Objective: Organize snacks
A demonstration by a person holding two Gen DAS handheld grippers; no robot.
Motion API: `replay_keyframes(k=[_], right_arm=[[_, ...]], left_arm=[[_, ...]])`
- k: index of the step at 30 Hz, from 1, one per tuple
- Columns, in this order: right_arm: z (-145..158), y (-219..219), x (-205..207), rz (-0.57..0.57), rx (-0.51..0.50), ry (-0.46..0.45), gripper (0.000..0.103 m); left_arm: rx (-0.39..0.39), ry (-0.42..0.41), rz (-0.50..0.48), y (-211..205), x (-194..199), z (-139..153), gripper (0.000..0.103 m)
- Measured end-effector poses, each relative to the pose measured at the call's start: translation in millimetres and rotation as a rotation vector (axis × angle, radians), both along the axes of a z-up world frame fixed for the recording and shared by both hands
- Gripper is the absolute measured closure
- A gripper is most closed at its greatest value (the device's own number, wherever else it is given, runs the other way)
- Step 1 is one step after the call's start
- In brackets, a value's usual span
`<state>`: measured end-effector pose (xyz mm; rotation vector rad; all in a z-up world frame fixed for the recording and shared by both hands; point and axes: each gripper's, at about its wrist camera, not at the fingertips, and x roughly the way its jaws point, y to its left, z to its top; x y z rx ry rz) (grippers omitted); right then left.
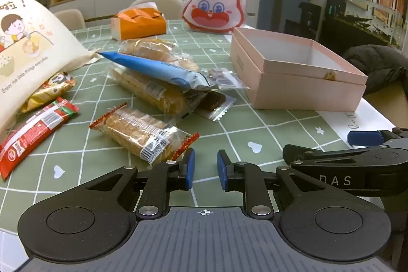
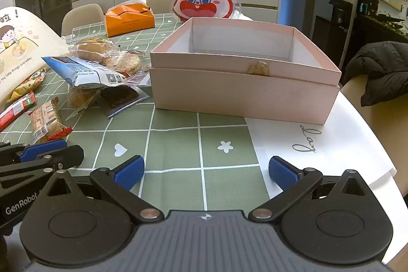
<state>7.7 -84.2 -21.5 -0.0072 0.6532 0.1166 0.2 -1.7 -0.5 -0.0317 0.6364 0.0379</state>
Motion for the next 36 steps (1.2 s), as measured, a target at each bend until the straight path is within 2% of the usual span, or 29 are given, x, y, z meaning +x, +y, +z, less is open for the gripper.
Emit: replay_keyframes(k=[13,36], right_arm=[[-8.0,0.5,-0.1,0.000,-0.001,0.000,0.000],[0.0,-0.1,-0.4,0.000,-0.002,0.000,0.000]], left_arm=[[-0.026,-0.003,0.000,-1.8,-1.3,1.9,0.079],[-0.033,-0.004,0.000,-0.8,-1.5,2.3,0.079]])
